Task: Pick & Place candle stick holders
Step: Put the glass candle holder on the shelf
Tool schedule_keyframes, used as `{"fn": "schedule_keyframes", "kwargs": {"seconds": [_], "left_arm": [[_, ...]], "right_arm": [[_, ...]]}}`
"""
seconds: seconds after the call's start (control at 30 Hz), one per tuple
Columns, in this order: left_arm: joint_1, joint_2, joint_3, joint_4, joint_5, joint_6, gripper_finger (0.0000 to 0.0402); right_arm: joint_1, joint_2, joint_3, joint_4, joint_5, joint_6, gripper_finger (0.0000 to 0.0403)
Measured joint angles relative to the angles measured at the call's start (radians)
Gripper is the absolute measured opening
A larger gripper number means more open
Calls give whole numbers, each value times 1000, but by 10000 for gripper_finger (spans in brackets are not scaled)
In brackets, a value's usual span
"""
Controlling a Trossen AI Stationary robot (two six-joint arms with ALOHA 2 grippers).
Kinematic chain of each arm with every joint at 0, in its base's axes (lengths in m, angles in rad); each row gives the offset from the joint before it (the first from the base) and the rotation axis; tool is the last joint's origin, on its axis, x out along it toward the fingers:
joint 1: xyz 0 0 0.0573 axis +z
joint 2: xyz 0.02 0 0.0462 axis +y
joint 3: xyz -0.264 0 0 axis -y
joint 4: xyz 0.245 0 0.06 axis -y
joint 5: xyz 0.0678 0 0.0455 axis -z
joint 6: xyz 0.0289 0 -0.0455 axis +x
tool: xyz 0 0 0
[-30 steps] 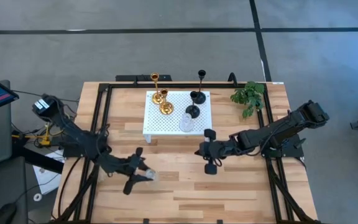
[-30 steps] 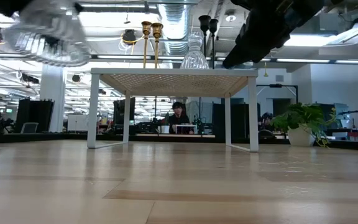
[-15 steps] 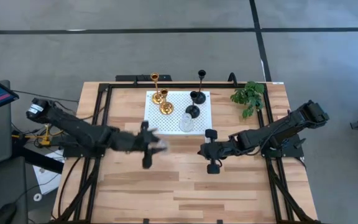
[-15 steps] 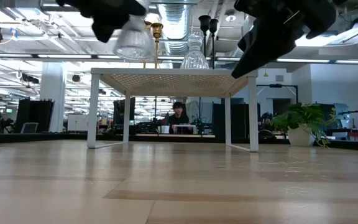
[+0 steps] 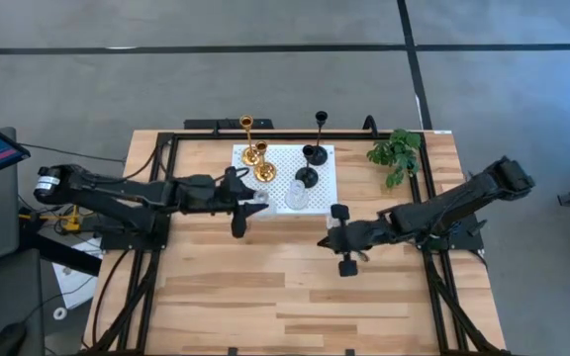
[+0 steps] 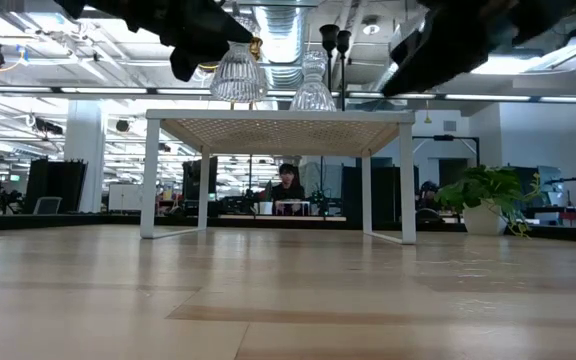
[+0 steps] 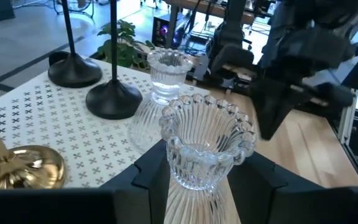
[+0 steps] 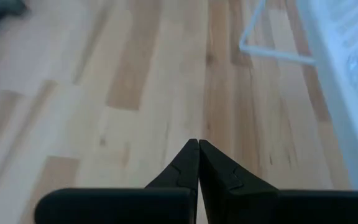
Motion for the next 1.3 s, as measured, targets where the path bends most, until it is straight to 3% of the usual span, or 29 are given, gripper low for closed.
{"fn": "schedule_keyframes", "kwargs": {"seconds": [0.33,0.77,1.03,1.3], "left_arm": [[73,10,0,19,3,5,132],[154,111,0,108,61,0,132],[164,143,0,142,57,0,132],[164,143,0,143,67,-5,135]], "right_arm": [[-5,-353,-275,266,-38,-27,0],[-5,-693,-448,264,-35,-26,0],[-5,-786,-492,268,-35,-25,0],[-5,-790,-493,266,-35,-24,0]]}}
